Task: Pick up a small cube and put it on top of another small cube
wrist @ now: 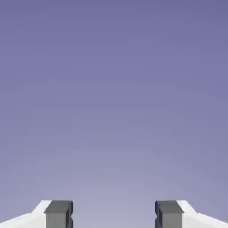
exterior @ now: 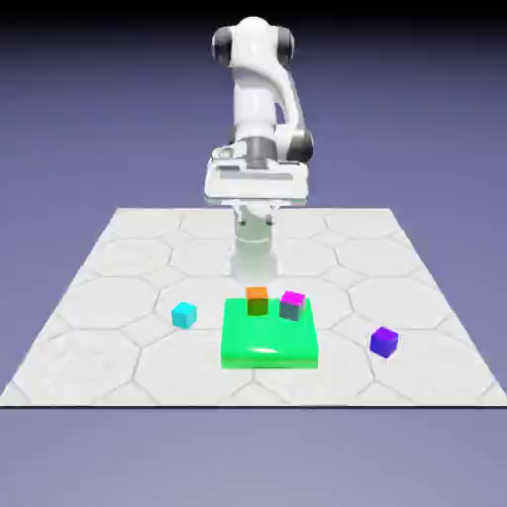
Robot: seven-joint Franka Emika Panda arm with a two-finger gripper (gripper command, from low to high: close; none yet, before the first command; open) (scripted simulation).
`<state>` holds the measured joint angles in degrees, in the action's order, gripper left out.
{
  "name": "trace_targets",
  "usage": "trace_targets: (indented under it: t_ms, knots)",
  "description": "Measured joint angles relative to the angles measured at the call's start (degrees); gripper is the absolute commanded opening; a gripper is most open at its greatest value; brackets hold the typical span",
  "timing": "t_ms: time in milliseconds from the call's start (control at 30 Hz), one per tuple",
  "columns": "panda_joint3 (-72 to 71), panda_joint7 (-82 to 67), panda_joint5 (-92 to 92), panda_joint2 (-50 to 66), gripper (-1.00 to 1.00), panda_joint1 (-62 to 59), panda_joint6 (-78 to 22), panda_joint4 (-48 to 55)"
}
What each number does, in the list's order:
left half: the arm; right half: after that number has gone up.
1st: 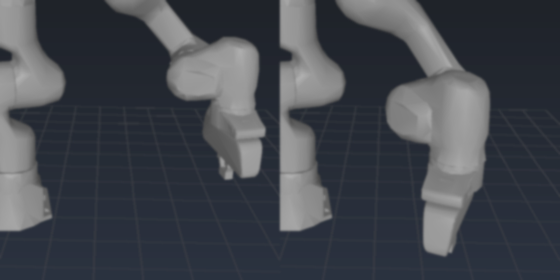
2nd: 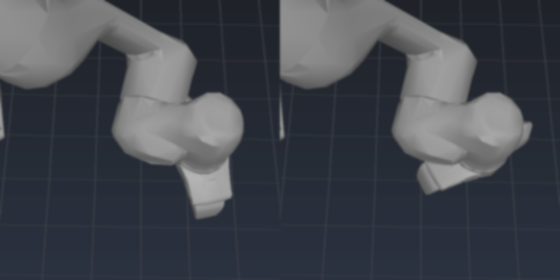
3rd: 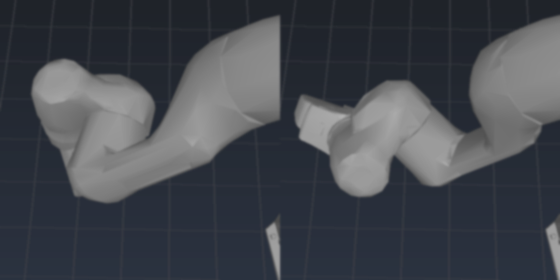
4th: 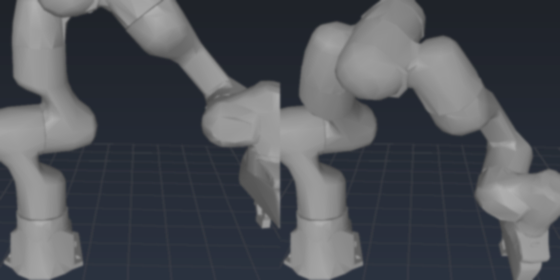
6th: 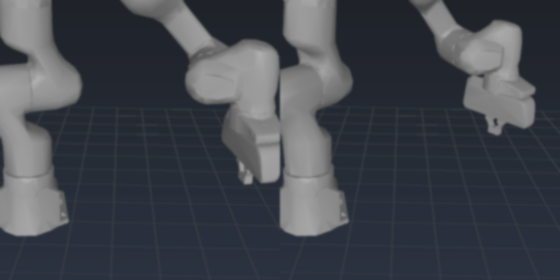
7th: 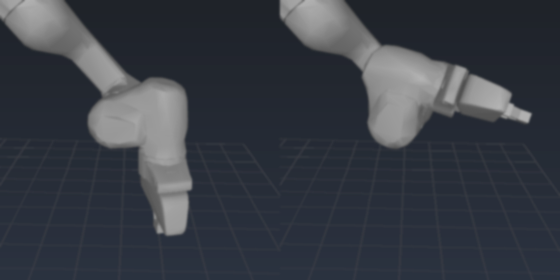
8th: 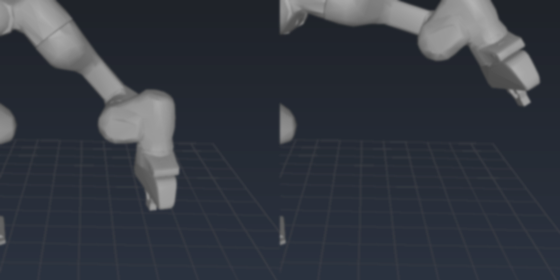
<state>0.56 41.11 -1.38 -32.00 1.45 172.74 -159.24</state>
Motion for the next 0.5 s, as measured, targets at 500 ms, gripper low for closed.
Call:
trace_targets:
  t_ms: [500]
  knots:
    - [18.57,-14.19,37.38,29.92,0.00,12.81,-33.87,6.84]
